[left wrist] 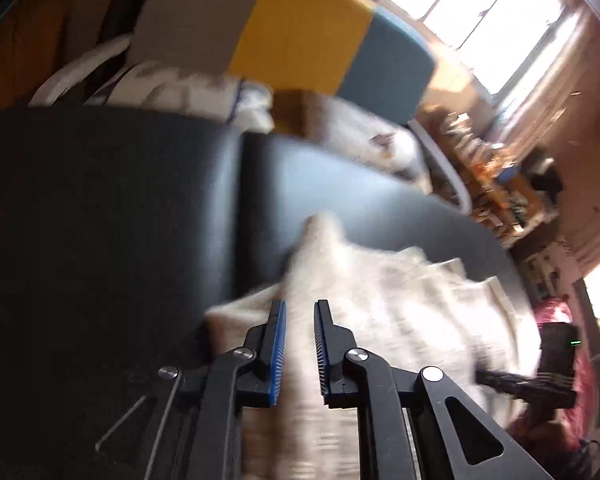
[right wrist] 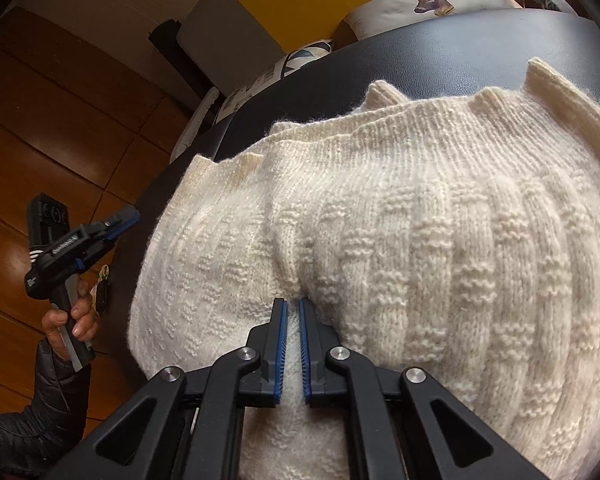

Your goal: Fold clothes

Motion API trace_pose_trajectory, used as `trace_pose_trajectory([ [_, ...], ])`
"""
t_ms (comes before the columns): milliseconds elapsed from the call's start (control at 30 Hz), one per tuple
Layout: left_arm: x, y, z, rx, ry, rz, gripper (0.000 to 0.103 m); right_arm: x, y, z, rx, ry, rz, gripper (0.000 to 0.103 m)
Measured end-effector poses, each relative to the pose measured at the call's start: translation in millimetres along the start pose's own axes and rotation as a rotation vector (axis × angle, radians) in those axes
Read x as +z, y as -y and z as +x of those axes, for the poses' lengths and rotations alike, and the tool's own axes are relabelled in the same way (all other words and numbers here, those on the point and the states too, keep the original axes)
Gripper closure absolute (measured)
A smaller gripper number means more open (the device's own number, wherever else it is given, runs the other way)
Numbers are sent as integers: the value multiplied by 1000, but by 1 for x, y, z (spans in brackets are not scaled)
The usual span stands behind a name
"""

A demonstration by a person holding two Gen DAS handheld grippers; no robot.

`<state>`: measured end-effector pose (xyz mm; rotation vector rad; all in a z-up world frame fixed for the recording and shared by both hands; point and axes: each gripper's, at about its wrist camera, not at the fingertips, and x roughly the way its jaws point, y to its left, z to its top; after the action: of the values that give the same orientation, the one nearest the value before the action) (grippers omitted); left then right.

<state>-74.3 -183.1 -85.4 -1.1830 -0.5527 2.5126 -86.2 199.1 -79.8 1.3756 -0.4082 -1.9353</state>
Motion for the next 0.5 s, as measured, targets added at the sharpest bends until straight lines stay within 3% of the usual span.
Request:
trace_pose_trajectory([
  [33,3,15,1,-14,1,45,69,0,0,-1,10,2,6,98],
  [67,6,30,3,-24,1,92,65,0,0,-2,19,5,12,96],
  [133,7,56,21,-30,-33,186,65,4,-3,-6,15,7,9,93],
  [200,4,75,44,-27,-91,255,65,11,-9,-16,-7,37,-28,81],
  [300,0,88,83,-3,-177,303,65,29,-6,-30,-50,89,-35,80],
  [400,-3,86,111,52,-208,291,65,46,18,-37,-167,122,-15,80],
  [500,-4,62,126,101,-203,193,64,55,54,-43,-323,126,37,80],
])
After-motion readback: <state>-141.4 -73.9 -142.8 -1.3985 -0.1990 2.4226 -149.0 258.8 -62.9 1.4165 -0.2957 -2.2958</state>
